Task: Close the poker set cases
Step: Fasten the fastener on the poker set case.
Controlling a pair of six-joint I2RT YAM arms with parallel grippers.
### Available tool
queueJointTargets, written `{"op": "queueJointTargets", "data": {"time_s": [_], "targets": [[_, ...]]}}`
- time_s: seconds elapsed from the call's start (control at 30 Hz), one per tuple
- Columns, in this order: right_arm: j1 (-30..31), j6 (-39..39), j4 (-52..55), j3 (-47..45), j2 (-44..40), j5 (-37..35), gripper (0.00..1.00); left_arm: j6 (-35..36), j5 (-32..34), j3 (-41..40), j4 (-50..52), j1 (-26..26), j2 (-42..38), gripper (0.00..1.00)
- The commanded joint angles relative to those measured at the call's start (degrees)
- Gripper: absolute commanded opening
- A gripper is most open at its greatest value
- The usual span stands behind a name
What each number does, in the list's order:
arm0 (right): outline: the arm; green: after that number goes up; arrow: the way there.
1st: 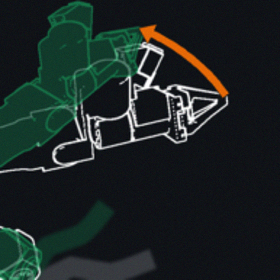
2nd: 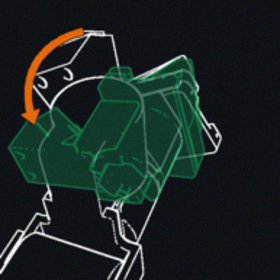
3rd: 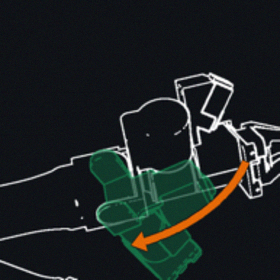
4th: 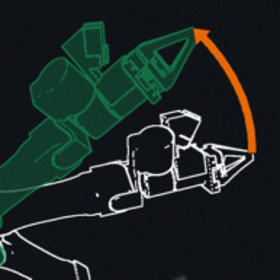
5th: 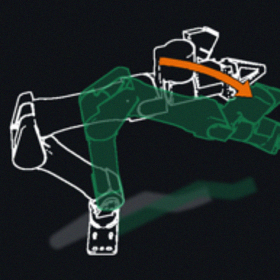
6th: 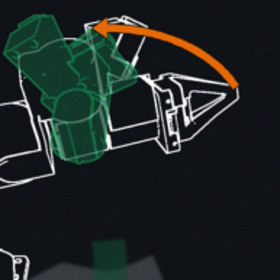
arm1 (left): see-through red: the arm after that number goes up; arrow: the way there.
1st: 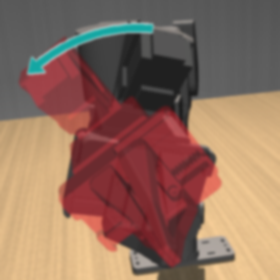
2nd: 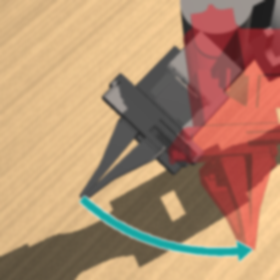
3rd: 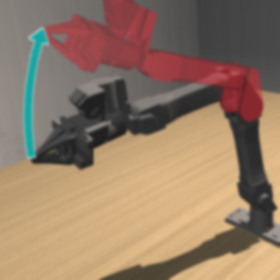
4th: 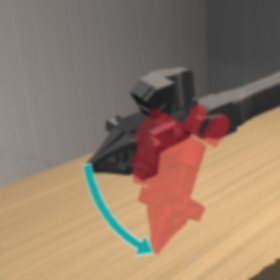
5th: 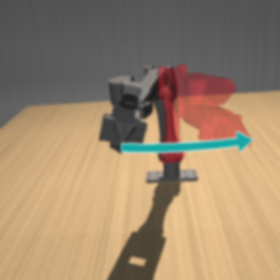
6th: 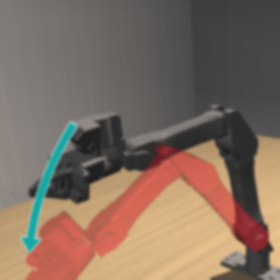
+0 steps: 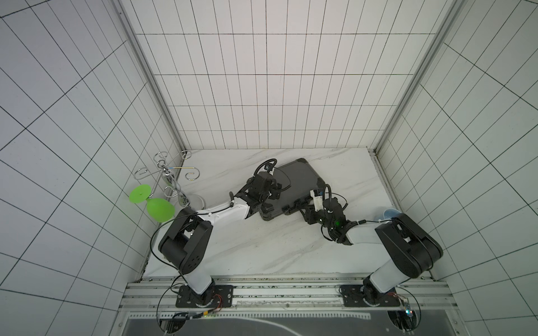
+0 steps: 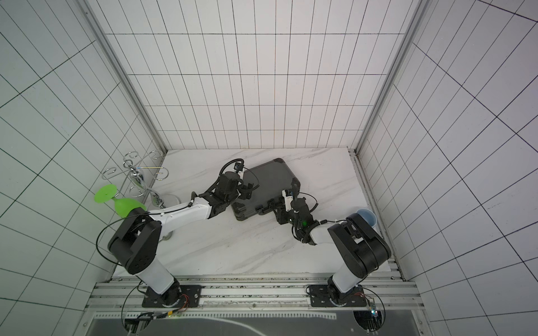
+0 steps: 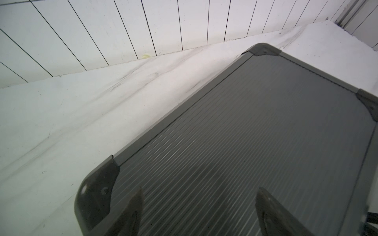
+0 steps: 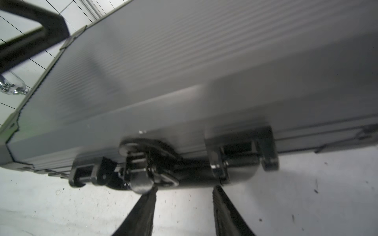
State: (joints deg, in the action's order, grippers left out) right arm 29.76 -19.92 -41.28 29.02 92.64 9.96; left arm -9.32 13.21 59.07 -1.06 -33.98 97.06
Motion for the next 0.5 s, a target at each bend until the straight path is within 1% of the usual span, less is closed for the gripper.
{"op": "queueJointTargets", "data": {"time_s": [0.0,0.23,0.33,0.47], "targets": [[0.5,1.8,-1.0,7.4,1.1,-0.5,0.47,-1.8,-1.8,-0.6,-0.3,0.2,1.7,0.86],[0.5,3.8,1.1,12.1,2.7,-1.0,0.47,-2.3,-2.9,-2.0,-1.3,0.6,1.8,0.86],[0.5,3.7,1.4,11.7,2.2,-1.8,0.47,-2.3,-3.7,-2.2,-1.8,0.8,2.1,0.85],[0.5,4.2,2.5,10.3,1.6,-3.1,0.48,-3.4,-5.2,-2.5,-3.3,0.8,4.7,0.84]]}}
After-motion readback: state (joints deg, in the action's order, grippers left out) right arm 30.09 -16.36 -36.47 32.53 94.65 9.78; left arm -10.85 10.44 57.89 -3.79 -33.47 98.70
